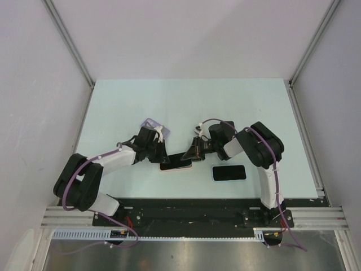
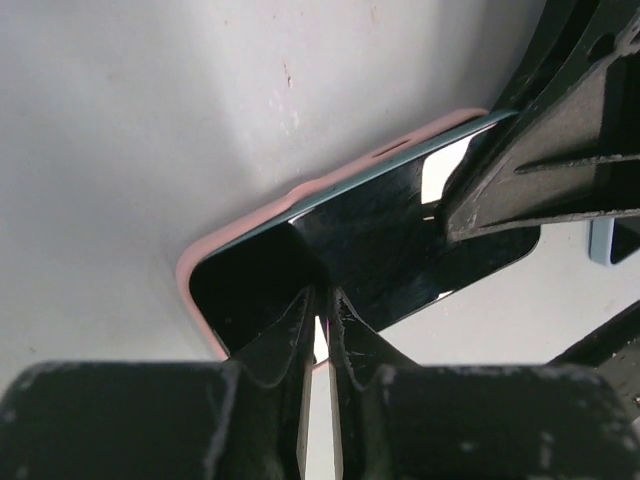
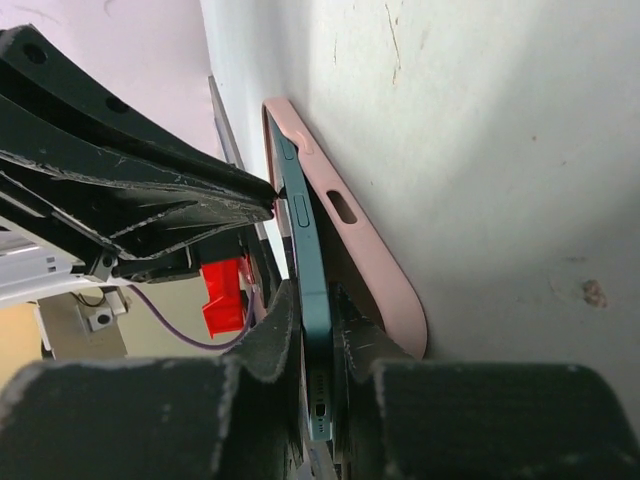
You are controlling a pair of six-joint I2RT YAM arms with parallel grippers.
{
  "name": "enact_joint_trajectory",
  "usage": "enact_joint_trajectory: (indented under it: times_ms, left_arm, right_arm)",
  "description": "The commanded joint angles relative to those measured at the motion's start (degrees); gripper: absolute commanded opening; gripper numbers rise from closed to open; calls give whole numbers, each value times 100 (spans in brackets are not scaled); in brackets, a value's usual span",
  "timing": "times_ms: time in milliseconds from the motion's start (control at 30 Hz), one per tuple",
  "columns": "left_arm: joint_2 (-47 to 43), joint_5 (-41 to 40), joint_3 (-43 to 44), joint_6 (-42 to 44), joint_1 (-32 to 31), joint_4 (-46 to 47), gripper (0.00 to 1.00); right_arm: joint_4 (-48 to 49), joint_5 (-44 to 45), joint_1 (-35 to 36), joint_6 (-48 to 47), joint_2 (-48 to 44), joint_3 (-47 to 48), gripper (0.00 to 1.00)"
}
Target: Put the phone into the phone case
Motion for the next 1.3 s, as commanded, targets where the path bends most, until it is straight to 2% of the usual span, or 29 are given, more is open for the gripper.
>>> enact_joint_trajectory:
  times_ms: [0,200,367,467,733,967,1267]
  left_arm:
    - [288,-34,166,-65,-35,130,14]
    - [569,-78,149,-126,-27,112,13]
    - [675,-78,122,-135,-27,103,13]
    - [649,-105,105,-118,-27,103,14]
    - [702,-122,87,-82,-18,68,14]
    - [746,-131,52,-56,-18,51,14]
    - [772,-184,34,14,-27,24,14]
  right_arm:
    - [-2098,1493,198,-934,389,61,13]
    - [-3557,2099,426,-1786,178,571,21]
    - [-4350,2530,523,-2148,143,976,36]
    - [-4860,2846,576,-2402,125,1178,40]
    - [-6002,3593,681,-2912,204,1582,45]
    - [-6908,4411,874,-3282,423,1996,55]
    - [-7584,5035,980,-3475,397,2242,56]
